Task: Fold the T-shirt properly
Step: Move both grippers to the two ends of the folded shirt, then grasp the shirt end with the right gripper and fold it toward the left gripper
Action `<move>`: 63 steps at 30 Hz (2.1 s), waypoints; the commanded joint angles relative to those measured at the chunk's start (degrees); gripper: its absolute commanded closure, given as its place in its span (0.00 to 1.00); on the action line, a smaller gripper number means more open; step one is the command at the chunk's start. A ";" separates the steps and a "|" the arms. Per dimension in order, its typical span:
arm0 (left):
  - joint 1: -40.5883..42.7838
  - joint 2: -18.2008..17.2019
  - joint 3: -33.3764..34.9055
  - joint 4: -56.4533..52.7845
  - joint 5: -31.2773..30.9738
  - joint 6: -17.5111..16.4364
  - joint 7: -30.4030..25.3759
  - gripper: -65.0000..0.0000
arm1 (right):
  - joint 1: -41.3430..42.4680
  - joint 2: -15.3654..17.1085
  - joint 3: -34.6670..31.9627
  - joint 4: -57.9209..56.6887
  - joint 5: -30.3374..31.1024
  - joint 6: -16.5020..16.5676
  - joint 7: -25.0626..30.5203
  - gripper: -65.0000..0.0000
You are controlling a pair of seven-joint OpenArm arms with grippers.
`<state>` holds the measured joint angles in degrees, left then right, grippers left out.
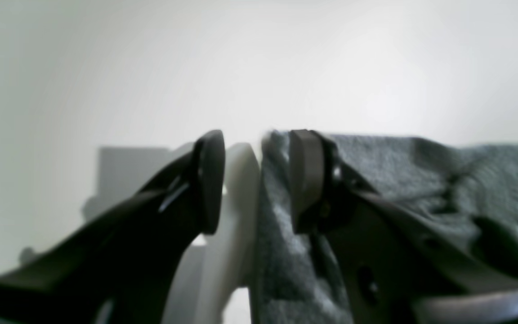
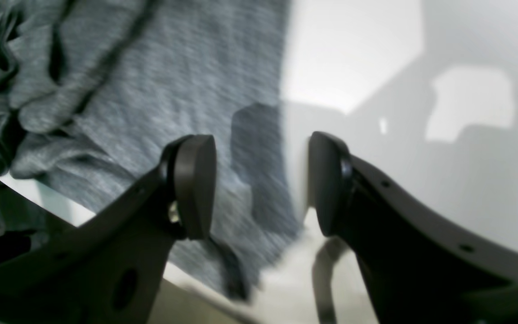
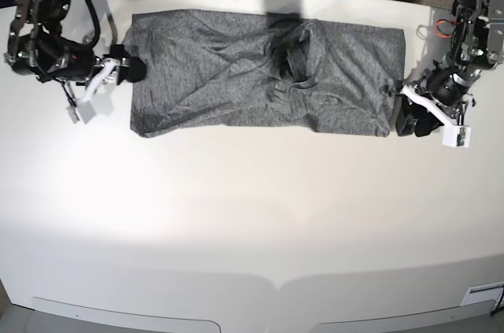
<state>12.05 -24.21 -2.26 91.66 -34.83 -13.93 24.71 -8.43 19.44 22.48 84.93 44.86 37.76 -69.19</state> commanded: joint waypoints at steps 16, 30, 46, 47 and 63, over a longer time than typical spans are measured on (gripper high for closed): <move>-0.63 -0.76 -0.39 1.07 -1.62 -2.86 2.03 0.65 | 0.15 -7.56 -6.71 0.39 -7.19 -0.07 -0.55 0.81; 2.64 -6.27 -0.39 1.05 -0.17 -2.84 3.61 0.65 | 0.15 -4.24 -5.14 9.94 -11.89 -0.17 1.97 1.00; 13.51 5.27 -0.28 1.01 6.36 -10.14 -5.31 0.65 | 0.15 -10.16 -6.93 23.45 0.76 -2.43 -5.44 1.00; 13.51 6.40 -0.28 1.01 7.98 -10.14 -5.29 0.65 | 0.13 -10.67 -7.72 24.74 0.76 -2.71 -5.38 1.00; 13.53 10.05 -0.28 1.01 11.23 -10.12 -5.29 0.65 | 3.02 -25.20 -31.52 28.52 -17.00 -7.23 4.96 1.00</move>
<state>25.52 -13.78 -2.33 91.90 -23.55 -23.83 19.46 -5.93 -5.30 -9.02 112.29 26.37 30.41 -65.39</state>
